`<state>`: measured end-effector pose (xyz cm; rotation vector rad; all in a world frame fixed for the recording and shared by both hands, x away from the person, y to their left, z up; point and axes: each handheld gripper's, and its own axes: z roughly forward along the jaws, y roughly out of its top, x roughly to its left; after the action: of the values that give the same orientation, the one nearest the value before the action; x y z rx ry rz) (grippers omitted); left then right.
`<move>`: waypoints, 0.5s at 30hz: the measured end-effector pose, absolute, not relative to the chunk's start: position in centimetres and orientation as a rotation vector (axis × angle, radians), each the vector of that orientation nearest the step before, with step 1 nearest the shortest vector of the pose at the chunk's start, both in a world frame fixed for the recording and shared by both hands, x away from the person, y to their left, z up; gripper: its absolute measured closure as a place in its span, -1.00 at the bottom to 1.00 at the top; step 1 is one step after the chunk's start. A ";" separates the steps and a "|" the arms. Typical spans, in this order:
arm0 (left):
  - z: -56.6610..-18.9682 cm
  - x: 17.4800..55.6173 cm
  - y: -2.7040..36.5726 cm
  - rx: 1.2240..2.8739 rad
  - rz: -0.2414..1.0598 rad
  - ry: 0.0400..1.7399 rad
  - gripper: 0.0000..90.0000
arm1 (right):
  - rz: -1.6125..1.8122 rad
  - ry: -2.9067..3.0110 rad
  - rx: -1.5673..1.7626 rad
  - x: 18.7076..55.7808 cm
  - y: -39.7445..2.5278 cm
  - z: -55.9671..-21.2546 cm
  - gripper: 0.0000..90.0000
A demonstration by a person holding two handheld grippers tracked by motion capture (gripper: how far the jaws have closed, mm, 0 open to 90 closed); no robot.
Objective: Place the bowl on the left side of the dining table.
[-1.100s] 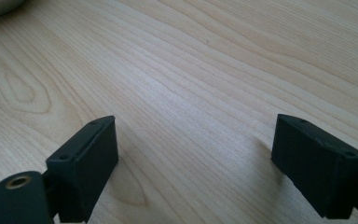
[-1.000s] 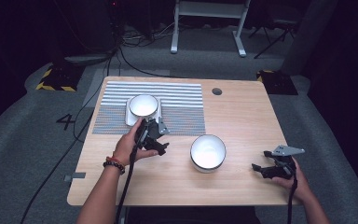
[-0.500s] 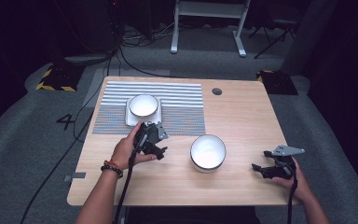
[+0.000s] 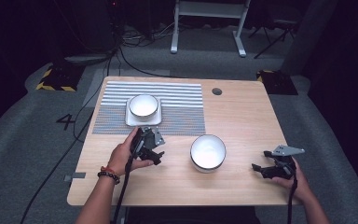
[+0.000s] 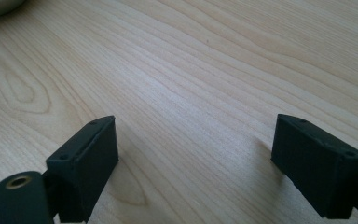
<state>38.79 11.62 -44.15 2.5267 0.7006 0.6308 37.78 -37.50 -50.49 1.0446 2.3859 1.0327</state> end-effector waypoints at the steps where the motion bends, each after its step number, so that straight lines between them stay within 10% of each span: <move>1: -44.2 38.7 11.7 2.524 0.637 0.707 -0.64 | 1.032 2.386 1.036 37.8 -37.5 -50.5 -0.67; 15: -44.7 37.6 12.5 2.525 0.629 0.739 -0.64 | 1.033 2.386 1.045 37.8 -37.5 -50.5 -0.67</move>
<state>37.56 12.46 -44.71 2.5254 0.7393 0.6290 37.78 -37.49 -50.50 1.0449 2.3858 1.0331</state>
